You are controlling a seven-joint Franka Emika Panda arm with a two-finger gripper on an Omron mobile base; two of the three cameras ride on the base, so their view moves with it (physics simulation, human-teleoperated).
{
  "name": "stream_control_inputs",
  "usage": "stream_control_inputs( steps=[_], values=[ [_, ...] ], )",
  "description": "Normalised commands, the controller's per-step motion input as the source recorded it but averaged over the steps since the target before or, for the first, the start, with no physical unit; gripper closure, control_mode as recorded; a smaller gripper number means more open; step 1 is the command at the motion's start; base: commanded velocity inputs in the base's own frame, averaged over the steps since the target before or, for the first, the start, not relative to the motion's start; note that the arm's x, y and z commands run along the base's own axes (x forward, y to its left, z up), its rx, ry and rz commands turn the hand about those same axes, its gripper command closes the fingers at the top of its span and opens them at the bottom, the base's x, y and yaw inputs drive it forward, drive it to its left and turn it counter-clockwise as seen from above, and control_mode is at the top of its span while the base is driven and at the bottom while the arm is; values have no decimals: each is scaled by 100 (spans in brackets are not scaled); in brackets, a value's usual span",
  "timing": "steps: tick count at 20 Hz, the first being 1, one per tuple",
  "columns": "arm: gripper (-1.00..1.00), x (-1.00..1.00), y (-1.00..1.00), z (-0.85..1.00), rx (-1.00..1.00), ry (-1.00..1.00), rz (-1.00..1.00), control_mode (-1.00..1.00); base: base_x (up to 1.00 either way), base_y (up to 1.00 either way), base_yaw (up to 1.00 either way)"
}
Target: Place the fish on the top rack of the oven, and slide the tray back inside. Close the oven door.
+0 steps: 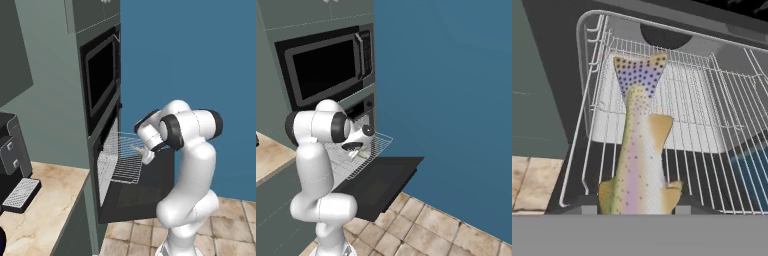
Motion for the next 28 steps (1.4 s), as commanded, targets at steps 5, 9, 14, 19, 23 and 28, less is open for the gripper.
stream_control_inputs(
  steps=[5,9,14,19,23,28],
  values=[
    [100,42,2,-30,0,-1,0,-100,0,0,0],
    [100,58,14,-30,0,0,0,-100,0,0,0],
    [100,55,10,-36,0,0,0,-100,0,0,0],
    [100,52,7,-40,0,0,0,-100,0,0,0],
    [100,43,0,-38,0,0,0,-100,0,0,0],
    [100,36,0,-39,0,0,0,-100,0,0,0]
  ],
)
